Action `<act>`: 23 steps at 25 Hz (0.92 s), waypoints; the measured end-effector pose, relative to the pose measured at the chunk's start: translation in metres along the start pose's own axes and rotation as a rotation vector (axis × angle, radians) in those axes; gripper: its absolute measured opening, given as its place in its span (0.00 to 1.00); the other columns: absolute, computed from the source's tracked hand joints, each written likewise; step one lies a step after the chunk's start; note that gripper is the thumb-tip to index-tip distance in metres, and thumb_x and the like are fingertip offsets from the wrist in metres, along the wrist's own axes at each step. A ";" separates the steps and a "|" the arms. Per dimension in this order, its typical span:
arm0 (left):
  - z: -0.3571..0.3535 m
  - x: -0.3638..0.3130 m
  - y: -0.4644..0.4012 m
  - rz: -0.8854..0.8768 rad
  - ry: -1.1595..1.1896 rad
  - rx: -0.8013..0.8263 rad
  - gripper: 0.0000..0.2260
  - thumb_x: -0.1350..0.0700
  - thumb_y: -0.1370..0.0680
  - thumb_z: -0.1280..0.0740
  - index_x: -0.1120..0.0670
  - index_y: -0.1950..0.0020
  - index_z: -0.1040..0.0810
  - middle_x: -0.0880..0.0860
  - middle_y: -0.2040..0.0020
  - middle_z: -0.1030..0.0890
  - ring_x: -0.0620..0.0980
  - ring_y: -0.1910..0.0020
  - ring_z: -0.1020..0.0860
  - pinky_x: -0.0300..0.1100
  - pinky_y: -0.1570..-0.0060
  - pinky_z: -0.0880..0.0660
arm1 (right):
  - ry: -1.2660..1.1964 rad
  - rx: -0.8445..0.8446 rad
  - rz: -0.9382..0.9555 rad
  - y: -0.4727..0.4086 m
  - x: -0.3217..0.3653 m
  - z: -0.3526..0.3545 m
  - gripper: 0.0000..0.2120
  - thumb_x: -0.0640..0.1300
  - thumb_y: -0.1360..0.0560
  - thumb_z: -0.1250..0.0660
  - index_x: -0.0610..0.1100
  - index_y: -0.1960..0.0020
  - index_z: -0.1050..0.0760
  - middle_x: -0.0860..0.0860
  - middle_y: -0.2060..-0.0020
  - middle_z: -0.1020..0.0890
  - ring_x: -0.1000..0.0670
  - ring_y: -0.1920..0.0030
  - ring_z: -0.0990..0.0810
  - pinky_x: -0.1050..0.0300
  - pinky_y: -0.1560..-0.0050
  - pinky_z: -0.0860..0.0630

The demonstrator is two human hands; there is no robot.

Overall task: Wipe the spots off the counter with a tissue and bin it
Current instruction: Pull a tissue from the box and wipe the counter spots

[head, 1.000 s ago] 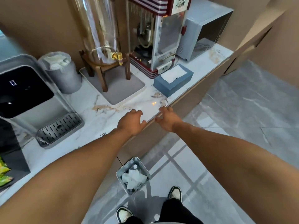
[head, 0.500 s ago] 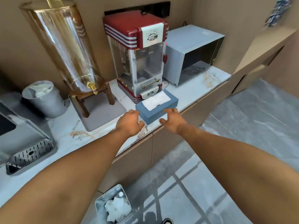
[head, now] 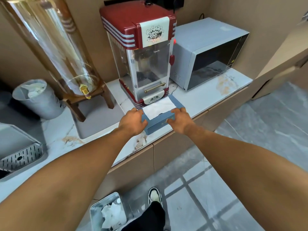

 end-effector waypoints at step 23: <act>-0.053 0.029 -0.136 0.070 -0.012 0.093 0.11 0.53 0.22 0.33 0.57 0.43 0.19 0.58 0.41 0.24 0.59 0.40 0.26 0.53 0.41 0.25 | 0.263 0.029 -0.081 -0.188 -0.014 -0.021 0.22 0.47 0.21 0.38 0.41 0.30 0.37 0.42 0.34 0.32 0.39 0.38 0.25 0.45 0.41 0.24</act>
Point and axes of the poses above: each hand's wrist, its own y-axis away from the middle knuckle, its own z-axis out of the back of the hand, x = y × z, the point moved 7 cm from there along -y, towards the middle knuckle
